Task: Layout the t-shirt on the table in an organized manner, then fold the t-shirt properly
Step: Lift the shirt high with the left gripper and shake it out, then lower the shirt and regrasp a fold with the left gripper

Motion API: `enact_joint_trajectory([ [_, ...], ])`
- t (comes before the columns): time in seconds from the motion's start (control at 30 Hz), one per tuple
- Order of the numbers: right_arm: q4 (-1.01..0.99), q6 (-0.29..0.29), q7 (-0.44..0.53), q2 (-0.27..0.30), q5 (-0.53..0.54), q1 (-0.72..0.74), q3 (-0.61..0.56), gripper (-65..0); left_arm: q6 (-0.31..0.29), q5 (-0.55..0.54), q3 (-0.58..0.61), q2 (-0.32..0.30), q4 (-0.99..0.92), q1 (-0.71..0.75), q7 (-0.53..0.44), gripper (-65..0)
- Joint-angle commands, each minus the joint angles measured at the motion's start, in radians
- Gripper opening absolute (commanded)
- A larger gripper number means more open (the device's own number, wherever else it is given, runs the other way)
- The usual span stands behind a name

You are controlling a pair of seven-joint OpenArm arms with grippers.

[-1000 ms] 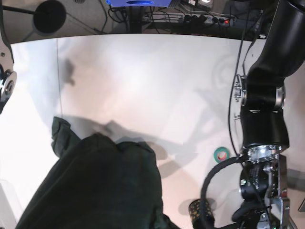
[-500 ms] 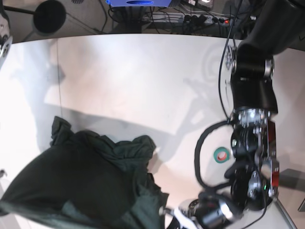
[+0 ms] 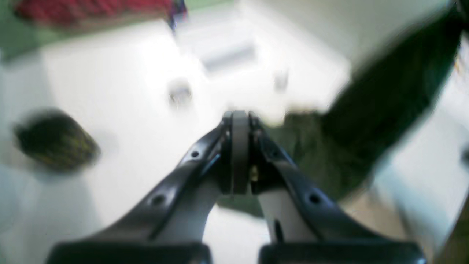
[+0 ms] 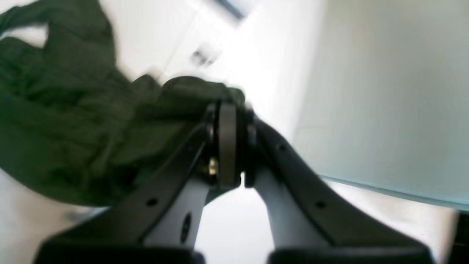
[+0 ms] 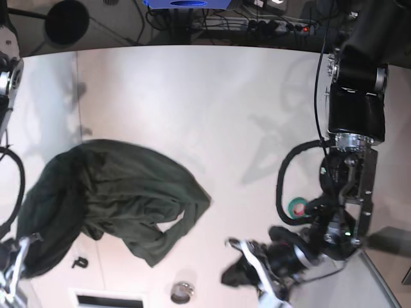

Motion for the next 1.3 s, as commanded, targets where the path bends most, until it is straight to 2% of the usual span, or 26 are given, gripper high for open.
enact_joint_trajectory([
  [0.0, -0.035, -0.001, 0.046, 0.009, 0.003, 0.024, 0.007, -64.5, -0.001, -0.009, 0.021, -0.017, -0.007, -0.018, -0.047, -65.0],
  [0.1, -0.124, -0.017, 0.115, 0.005, 0.003, 0.016, 0.006, -64.5, -0.001, 0.042, 0.078, -0.037, -0.043, 0.006, -0.131, -65.0],
  [0.17, -0.13, -0.057, 0.143, 0.006, 0.003, -0.013, 0.006, -64.5, -0.001, 0.067, 0.095, -0.038, -0.053, 0.017, -0.145, -65.0],
  [0.23, -0.133, -0.06, 0.155, 0.006, 0.003, -0.022, 0.006, -64.7, -0.002, 0.07, 0.127, -0.032, -0.097, 0.023, -0.156, -65.0],
  [0.33, -0.139, -0.063, 0.162, 0.008, 0.003, -0.034, 0.009, -64.7, -0.002, 0.07, 0.219, 0.02, -0.162, 0.034, -0.253, -65.0],
  [0.43, -0.136, -0.063, 0.162, 0.008, 0.003, -0.062, 0.012, -64.7, 0.004, 0.071, 0.307, 0.107, -0.247, 0.058, -0.407, -65.0],
  [0.5, -0.131, -0.063, 0.162, 0.009, 0.003, -0.083, 0.012, -64.7, 0.004, 0.071, 0.363, 0.16, -0.326, 0.058, -0.466, -65.0],
  [0.53, -0.13, -0.063, 0.162, 0.011, 0.003, -0.093, 0.012, -64.7, 0.004, 0.071, 0.394, 0.183, -0.361, 0.057, -0.478, -62.7],
  [0.6, -0.13, -0.063, 0.162, 0.014, 0.003, -0.111, 0.013, -64.7, 0.004, 0.116, 0.459, 0.215, -0.399, 0.049, -0.483, -43.1],
  [0.67, -0.13, -0.063, 0.162, 0.015, 0.003, -0.123, 0.013, -64.7, 0.005, 0.235, 0.523, 0.241, -0.409, 0.043, -0.483, -25.3],
  [0.73, -0.131, -0.063, 0.163, 0.017, 0.003, -0.134, 0.013, -64.8, 0.005, 0.389, 0.552, 0.287, -0.413, 0.048, -0.483, -11.8],
  [0.77, -0.131, -0.063, 0.163, 0.023, 0.003, -0.139, 0.013, -64.8, 0.005, 0.452, 0.548, 0.315, -0.424, 0.054, -0.477, -8.1],
  [0.8, -0.131, -0.063, 0.163, 0.023, 0.003, -0.139, 0.013, -64.8, 0.005, 0.504, 0.532, 0.344, -0.447, 0.055, -0.475, -6.7],
  [0.9, -0.131, -0.063, 0.163, 0.021, 0.003, -0.143, 0.013, -64.8, 0.002, 0.576, 0.463, 0.406, -0.545, 0.037, -0.463, -8.2],
  [1.27, -0.131, -0.063, 0.155, 0.02, 0.003, -0.145, 0.013, -64.8, -0.002, 0.594, 0.699, 0.406, -0.85, -0.199, -0.472, -8.7],
])
